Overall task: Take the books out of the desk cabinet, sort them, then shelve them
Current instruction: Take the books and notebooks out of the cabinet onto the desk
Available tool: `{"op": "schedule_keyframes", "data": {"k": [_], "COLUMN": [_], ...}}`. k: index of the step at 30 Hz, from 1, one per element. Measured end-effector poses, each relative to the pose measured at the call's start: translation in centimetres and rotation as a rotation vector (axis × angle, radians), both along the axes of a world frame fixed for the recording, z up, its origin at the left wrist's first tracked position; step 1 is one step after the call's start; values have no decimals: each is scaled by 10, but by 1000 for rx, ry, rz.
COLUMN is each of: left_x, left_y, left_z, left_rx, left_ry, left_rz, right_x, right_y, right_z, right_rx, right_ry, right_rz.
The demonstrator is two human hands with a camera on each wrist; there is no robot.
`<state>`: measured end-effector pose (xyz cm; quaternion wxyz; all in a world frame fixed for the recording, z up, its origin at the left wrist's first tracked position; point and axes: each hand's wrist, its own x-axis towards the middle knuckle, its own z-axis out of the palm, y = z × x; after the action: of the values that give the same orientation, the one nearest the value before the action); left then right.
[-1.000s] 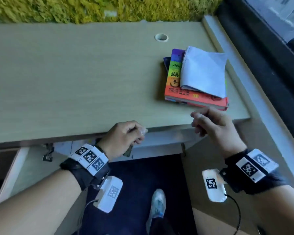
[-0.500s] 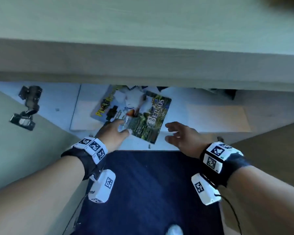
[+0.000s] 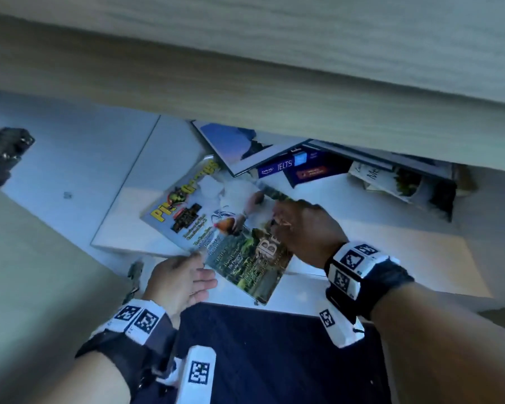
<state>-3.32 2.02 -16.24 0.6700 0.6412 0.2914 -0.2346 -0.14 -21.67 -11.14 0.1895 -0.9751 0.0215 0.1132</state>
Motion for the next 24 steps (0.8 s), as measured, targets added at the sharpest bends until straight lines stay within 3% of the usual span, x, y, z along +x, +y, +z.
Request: {"op": "schedule_keyframes", "data": {"k": [7,13,18,21,24], "left_x": [9,40,41,40,35], "left_y": [1,10,15,13,12], "left_z": [13,-5,-3,2,10], "left_rx": [-229,-333,-328,-170,-195], "left_ry": [-191,-95,-28,-96,-74], "left_rz": [188,108,51,99,137], "right_x": [110,152,162,151,112], "right_y": [10,29,33,31,29], "right_z": [7,-15,-25,-6,13], "right_rx": [-393,-548,-570,-538,-455], "right_ry": [-54,17,-93,-139,-166], "right_rz": [72,101,93,181,268]}}
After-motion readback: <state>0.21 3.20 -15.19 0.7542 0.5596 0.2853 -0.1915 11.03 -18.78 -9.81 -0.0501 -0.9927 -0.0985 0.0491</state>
